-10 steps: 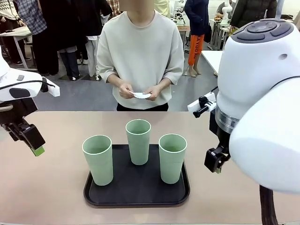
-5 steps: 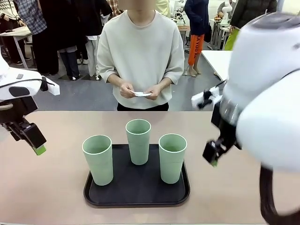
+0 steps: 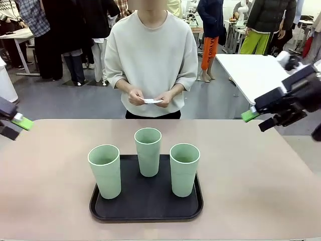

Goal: Place coasters on the table and set cups on them.
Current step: Pick up one Reusable plastic cup and place it on a coaster set by the human.

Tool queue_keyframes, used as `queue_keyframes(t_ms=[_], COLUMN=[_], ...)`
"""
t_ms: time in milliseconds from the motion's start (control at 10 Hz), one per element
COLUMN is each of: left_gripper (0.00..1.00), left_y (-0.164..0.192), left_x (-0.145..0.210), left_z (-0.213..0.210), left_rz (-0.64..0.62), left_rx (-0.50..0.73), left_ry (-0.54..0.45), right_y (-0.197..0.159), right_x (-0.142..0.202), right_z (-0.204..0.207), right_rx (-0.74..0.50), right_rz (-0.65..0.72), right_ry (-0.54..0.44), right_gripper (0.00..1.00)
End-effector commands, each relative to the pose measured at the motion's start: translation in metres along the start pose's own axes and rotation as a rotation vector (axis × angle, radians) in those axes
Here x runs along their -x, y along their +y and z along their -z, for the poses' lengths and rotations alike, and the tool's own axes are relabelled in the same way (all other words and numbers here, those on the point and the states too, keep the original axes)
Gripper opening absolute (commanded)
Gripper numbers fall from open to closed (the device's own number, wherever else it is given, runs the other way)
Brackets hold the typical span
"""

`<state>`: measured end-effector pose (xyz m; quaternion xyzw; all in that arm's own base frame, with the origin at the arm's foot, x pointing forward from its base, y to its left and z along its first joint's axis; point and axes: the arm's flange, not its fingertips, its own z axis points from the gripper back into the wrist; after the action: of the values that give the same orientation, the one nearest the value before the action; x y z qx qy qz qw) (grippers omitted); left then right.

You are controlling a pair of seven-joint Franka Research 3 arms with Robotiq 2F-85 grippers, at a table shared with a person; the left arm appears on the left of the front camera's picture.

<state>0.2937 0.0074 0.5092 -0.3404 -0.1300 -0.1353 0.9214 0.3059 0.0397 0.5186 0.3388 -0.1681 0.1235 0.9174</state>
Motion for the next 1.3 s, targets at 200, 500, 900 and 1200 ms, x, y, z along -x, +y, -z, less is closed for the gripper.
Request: queue_keyframes(t_ms=[200, 500, 900, 1200], left_gripper=[1.0, 1.0, 1.0, 1.0], left_y=[0.069, 0.118, 0.103, 0.091], left_x=[0.032, 0.047, 0.053, 0.046], left_z=[-0.034, -0.054, -0.024, -0.009], left_rz=[-0.172, -0.263, -0.28, -0.273], left_rx=[0.14, 0.229, 0.314, 0.277], left_ry=[0.031, -0.032, -0.123, -0.106], right_y=[-0.058, -0.093, -0.117, -0.119], right_x=[0.088, 0.115, 0.134, 0.134], right_z=[-0.001, -0.019, -0.03, -0.031], right_rx=[-0.143, -0.225, -0.295, -0.284], right_rz=[0.095, 0.119, 0.14, 0.145], right_ry=[0.158, 0.139, 0.063, 0.06], right_gripper=[1.0, 1.0, 1.0, 1.0])
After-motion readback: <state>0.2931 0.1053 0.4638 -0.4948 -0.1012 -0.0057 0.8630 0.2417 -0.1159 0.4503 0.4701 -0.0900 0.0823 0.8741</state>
